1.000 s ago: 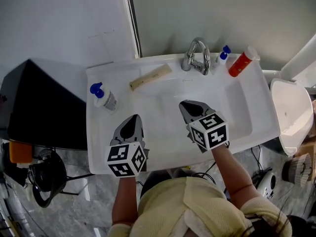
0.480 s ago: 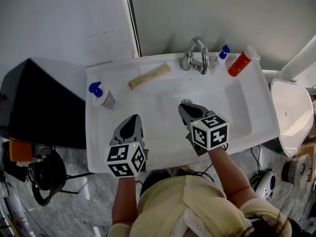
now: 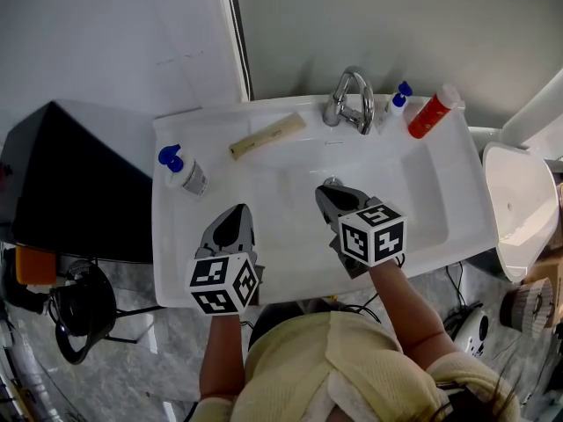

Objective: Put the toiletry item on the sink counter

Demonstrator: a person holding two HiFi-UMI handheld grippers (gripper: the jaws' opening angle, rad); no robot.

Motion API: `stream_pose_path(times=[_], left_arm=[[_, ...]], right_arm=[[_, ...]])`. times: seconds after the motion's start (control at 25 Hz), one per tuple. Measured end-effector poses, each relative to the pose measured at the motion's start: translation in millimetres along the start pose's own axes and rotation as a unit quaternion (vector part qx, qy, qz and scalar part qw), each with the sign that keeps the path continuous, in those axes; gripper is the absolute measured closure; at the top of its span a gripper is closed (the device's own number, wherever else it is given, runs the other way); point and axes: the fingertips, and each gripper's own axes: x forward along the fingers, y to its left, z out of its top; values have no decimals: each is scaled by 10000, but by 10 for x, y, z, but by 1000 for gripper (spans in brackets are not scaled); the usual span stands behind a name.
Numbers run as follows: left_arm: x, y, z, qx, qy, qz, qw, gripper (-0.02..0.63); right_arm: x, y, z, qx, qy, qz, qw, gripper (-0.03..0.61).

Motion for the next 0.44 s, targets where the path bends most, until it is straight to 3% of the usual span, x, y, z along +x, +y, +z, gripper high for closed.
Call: stream_pose_path(times=[0.44], left_arm=[[23, 51, 12, -47, -6, 12, 10000, 574]], right_arm=[[54, -2, 22, -169, 49, 30, 9998, 554]])
